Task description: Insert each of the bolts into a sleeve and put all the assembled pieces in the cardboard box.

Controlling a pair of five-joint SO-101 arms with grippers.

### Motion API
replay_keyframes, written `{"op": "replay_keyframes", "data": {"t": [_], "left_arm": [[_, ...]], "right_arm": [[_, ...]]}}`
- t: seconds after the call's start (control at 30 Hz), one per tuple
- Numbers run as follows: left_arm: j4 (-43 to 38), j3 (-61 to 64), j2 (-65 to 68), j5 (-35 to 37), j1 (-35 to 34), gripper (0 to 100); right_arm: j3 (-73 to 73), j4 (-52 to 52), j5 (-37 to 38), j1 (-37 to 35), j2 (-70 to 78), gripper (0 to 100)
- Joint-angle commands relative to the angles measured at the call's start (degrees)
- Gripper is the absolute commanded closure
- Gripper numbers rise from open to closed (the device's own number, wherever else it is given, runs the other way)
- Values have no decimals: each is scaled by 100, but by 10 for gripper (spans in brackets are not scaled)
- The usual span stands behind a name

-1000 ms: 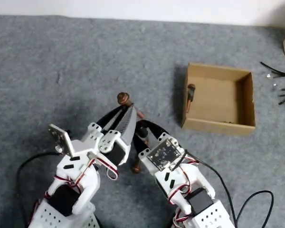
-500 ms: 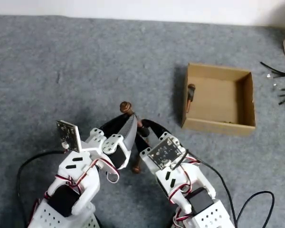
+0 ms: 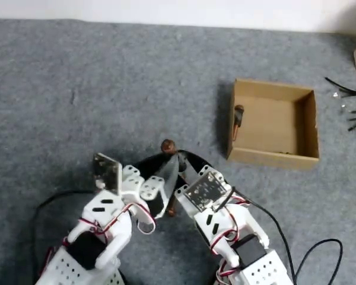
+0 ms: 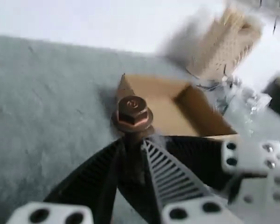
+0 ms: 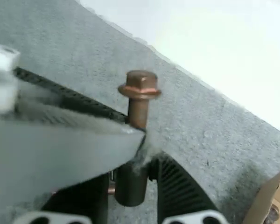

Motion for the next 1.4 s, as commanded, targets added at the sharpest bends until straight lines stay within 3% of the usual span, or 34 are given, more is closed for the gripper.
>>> {"op": "replay_keyframes", "data": {"t": [0.0,0.23,0.5,0.67,0.9,1.1,1.27,1.37], "left_arm": [[26,119,4,-440,453,994],[18,136,4,-431,66,964],[53,295,13,141,48,620],[26,268,4,527,-163,644],[53,-251,4,1934,-1543,656],[18,-400,4,2558,-2457,656],[-62,-145,13,2391,-2510,656],[-88,4,22,1231,-2607,676]], "right_arm": [[848,-154,44,110,-48,994],[848,-154,44,119,-48,994],[848,-154,44,338,-40,994],[848,-171,44,409,-48,994],[848,-198,0,778,-101,994],[848,-497,-9,1305,-57,994],[848,-497,-9,1534,-48,994],[848,-470,-9,1701,-40,994]]}}
